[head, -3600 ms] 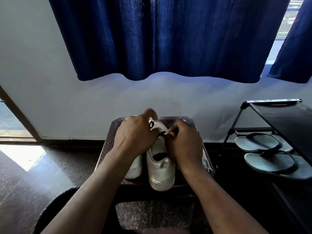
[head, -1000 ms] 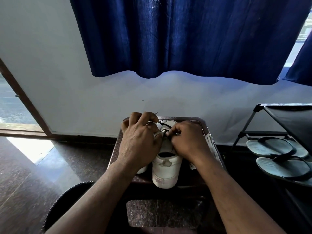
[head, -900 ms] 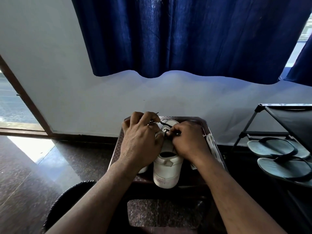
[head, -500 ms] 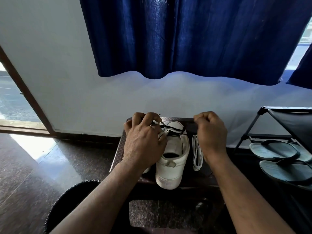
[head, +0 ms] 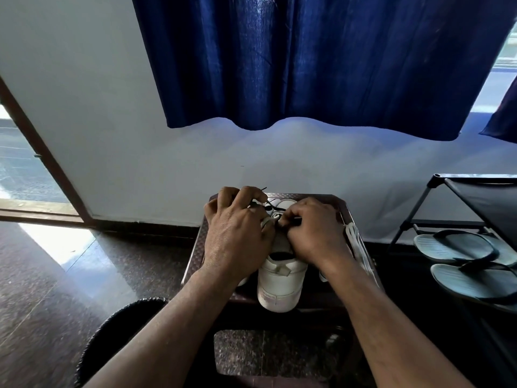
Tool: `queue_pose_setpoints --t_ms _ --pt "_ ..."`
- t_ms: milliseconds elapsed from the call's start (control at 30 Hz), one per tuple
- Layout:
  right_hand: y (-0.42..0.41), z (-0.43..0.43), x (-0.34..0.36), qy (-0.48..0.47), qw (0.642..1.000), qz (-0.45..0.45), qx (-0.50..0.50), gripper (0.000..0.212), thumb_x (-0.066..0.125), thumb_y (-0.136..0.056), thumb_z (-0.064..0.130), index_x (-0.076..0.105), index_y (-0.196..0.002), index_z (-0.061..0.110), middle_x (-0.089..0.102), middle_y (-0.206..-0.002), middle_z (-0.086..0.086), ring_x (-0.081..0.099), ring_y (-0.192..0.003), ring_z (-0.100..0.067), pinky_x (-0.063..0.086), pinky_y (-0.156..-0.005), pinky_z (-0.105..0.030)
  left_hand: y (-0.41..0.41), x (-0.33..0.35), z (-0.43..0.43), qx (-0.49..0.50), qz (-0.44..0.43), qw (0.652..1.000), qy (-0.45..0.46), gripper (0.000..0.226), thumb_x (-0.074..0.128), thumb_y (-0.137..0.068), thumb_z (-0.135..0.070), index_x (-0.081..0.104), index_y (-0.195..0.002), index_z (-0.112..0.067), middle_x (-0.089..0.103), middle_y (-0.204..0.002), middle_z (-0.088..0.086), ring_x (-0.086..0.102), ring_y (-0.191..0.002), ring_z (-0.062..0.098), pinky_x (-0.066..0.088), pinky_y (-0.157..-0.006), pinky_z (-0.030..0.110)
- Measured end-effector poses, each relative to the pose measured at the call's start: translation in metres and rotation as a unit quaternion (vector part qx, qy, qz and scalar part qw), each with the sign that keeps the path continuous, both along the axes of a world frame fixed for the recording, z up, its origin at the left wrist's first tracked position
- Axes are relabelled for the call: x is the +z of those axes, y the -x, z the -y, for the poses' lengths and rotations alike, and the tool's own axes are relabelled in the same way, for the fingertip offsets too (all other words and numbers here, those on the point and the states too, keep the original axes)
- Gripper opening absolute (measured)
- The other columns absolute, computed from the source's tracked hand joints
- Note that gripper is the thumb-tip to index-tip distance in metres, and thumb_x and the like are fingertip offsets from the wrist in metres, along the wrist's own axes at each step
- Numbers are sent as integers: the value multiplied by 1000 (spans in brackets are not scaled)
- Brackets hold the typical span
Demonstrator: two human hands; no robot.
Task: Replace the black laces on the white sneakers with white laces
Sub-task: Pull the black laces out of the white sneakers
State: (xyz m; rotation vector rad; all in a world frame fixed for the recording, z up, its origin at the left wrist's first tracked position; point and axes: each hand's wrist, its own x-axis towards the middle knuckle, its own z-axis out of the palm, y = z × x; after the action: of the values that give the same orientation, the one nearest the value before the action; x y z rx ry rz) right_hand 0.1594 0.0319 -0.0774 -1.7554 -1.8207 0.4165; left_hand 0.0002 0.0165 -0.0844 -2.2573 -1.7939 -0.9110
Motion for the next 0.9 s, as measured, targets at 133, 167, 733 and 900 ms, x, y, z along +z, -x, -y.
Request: queue_pose_setpoints --t_ms 133,167,733,900 --pt "-8 -2 9 -86 970 -224 -28 27 69 -92 7 67 -75 27 67 -95 2 63 -88 -7 51 -83 -29 -1 1 1 8 2 1000 1 24 64 -88 -45 79 -97 -28 53 -131 -22 39 -126 22 34 -98 46" --pt "-12 0 19 -105 933 -343 -30 24 65 -95 2 68 -81 21 70 -92 -1 63 -80 -1 49 -75 -22 -1 1 1 8 1 1000 1 24 63 -89 -45 79 -97 -28 53 -131 -22 39 -126 22 33 -98 45" --pt "2 5 9 -3 989 148 21 23 63 -85 25 77 -103 29 62 -111 1 49 -115 -30 44 -101 -48 -2 -4 0 13 8 1000 -25 24 63 -86 -47 79 -92 -29 59 -126 -19 45 -121 24 37 -94 47" --pt "-4 0 5 -64 998 -7 -5 13 64 -90 17 75 -88 23 65 -97 1 64 -100 -20 50 -87 -33 -2 -4 -1 12 8 1000 -24 26 61 -86 -47 79 -95 -30 58 -126 -19 45 -121 24 37 -94 46"
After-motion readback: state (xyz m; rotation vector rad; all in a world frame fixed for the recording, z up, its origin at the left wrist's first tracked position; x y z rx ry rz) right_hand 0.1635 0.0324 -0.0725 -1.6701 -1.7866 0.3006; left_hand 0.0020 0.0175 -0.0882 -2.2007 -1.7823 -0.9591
